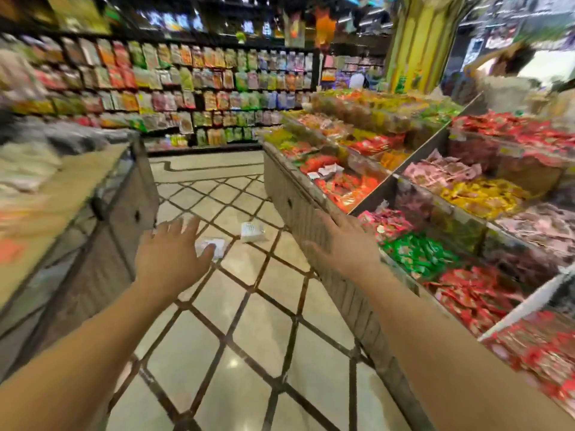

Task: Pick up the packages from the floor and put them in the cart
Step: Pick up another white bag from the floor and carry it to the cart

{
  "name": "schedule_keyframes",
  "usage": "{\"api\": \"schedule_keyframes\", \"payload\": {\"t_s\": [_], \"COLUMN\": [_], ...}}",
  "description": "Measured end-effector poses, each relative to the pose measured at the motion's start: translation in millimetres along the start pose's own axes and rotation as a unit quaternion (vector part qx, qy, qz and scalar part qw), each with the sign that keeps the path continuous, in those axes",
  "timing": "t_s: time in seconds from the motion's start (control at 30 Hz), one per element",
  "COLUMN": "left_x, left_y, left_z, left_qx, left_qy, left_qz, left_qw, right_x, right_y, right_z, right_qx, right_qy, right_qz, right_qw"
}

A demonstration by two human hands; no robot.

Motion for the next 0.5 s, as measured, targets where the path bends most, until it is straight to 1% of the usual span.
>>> {"api": "schedule_keyframes", "payload": {"t_s": [0.1, 0.2, 0.3, 0.37, 0.5], "left_x": [29, 51, 71, 84, 127], "left_y": [21, 48, 68, 79, 106], "left_z": [-49, -110, -175, -216, -289], "left_qx": [-0.011, -0.011, 0.010, 0.008, 0.012], "left_qy": [0.002, 0.010, 0.006, 0.018, -0.005], "left_qz": [-0.028, -0.079, -0.101, -0.115, -0.108], "left_qw": [1.000, 0.997, 0.995, 0.993, 0.994], "right_x": [34, 58, 76, 86, 114], "right_y": [17, 38, 61, 76, 102], "right_z": [-69, -145, -223, -274, -366], "right_qx": [-0.011, -0.023, -0.004, 0.000, 0.024], "right_qy": [-0.033, -0.058, -0.076, -0.082, -0.087], "right_qz": [0.002, 0.018, 0.023, 0.027, 0.028], "right_qw": [0.999, 0.998, 0.997, 0.996, 0.996]}}
Point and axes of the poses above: each hand's wrist, its own z-axis away from the middle knuckle, its own y-axis out of the palm, x = y × z, the point moved 5 cm from there along -z, towards the middle knuckle, and after that the axes turned 8 degrees about z, right-handed, at the moved point
